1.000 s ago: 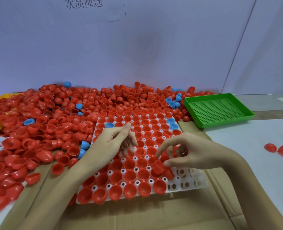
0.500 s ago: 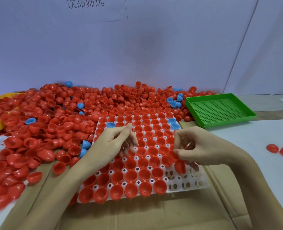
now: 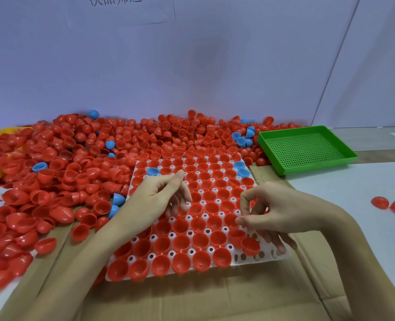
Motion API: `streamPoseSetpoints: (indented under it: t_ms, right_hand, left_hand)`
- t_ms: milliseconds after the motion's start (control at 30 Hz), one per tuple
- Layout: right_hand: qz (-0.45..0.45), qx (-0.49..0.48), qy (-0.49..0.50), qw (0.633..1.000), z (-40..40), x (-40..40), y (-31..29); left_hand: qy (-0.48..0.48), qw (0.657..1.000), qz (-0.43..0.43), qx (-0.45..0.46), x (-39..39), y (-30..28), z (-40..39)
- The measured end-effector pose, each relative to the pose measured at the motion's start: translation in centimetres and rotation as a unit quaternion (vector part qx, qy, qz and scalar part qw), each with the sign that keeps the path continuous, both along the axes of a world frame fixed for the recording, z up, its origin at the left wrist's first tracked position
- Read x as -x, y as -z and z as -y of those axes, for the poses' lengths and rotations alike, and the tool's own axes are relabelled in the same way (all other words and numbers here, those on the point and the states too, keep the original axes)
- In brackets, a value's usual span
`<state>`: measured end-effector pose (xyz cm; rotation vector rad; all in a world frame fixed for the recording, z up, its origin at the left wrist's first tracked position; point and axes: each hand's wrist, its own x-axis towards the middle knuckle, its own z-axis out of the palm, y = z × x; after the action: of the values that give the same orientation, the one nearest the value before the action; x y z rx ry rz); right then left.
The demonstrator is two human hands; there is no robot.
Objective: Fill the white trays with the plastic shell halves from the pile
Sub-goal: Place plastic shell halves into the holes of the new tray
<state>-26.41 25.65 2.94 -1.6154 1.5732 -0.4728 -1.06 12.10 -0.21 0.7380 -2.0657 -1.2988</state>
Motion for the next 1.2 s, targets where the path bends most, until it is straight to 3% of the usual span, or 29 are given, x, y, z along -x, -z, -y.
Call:
streamPoseSetpoints:
  t_ms: [267, 367, 433, 500, 567, 733, 1200]
  right_hand:
    - [0.003, 0.025, -0.039, 0.999, 0.3, -0.2, 0.2]
    - [-0.007, 0.073, -0.02, 0.997, 0.7, -0.2, 0.6]
    - [-0.009, 0.106, -0.001, 0.994, 0.9, -0.2, 1.0]
    - [-0.012, 0.132, 0.018, 0.991, 1.2, 0.0, 1.3]
    - [-0.004, 0.136, 0.029, 0.99, 1.4, 0.1, 1.6]
    - [-0.004, 0.144, 0.052, 0.988, 1.7, 0.2, 2.1]
    - [0.004, 0.155, 0.062, 0.986, 2.0, -0.2, 2.4]
  left_hand:
    - [-0.01, 1.0, -0.002, 0.008, -0.4, 0.1, 0.7]
    - [-0.057, 0.994, 0.011, 0.091, -1.3, 0.3, 2.2]
    - [-0.148, 0.962, 0.051, 0.222, -2.6, 0.8, 4.6]
    - [-0.254, 0.889, 0.13, 0.357, -4.6, 1.4, 7.4]
    - [-0.329, 0.833, 0.226, 0.383, -6.9, 2.6, 10.2]
    - [-0.321, 0.862, 0.323, 0.222, -10.1, 4.3, 13.9]
    - [-0.317, 0.884, 0.267, 0.213, -10.5, 4.4, 14.0]
